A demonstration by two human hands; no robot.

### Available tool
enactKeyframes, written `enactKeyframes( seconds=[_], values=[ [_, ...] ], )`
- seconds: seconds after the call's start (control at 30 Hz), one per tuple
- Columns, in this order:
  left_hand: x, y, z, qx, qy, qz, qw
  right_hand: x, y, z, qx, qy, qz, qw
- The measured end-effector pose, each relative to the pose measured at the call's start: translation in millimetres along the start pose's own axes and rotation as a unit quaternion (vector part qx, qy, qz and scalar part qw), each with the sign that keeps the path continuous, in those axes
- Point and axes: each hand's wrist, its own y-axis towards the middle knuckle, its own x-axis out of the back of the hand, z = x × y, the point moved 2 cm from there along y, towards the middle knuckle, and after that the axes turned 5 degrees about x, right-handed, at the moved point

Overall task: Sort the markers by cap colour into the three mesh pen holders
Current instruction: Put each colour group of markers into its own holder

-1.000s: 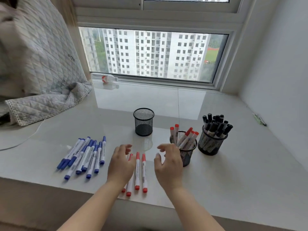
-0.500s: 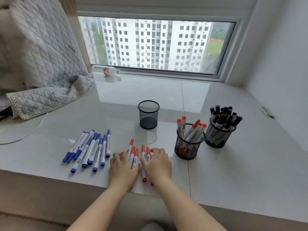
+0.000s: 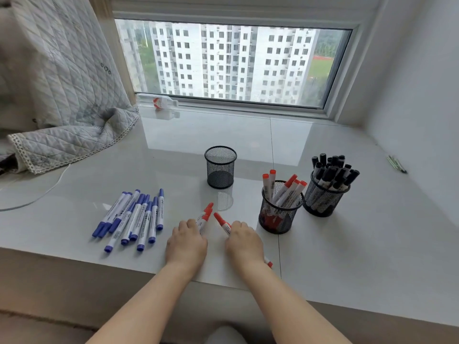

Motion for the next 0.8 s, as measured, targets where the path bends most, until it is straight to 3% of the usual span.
enactKeyframes(
  seconds=[0.1, 0.2, 0.27, 0.37, 0.5, 0.6, 0.8],
  values=[
    [1.8, -1.2, -3.4, -0.01, 0.002, -0.009, 1.0, 25.2, -3.4, -8.1, -0.017, 0.143, -0.016, 0.99],
    [3.0, -0.7, -6.9, -0.005, 0.007, -0.019, 1.0, 68.4, -4.1, -16.6, 0.007, 0.308, -0.1, 0.946],
    [3.1, 0.5, -10.0, 0.0, -0.002, -0.015, 1.0, 102.1, -3.9, -21.5, -0.003, 0.418, -0.16, 0.894],
    [3.7, 1.4, -14.2, 0.005, -0.026, -0.006, 1.0, 144.7, 0.4, -36.0, -0.033, 0.573, -0.234, 0.785],
    [7.8, 3.9, -12.1, 0.028, -0.102, -0.011, 0.994, 168.6, 12.9, -59.1, -0.055, 0.618, -0.338, 0.707],
    [12.3, 9.2, -7.4, 0.067, -0.196, -0.013, 0.978, 159.7, 20.8, -67.6, -0.079, 0.595, -0.369, 0.71],
    [32.4, 16.9, -29.9, 0.045, -0.325, -0.052, 0.943, 126.5, 29.8, -80.6, -0.084, 0.492, -0.359, 0.789]
  ],
)
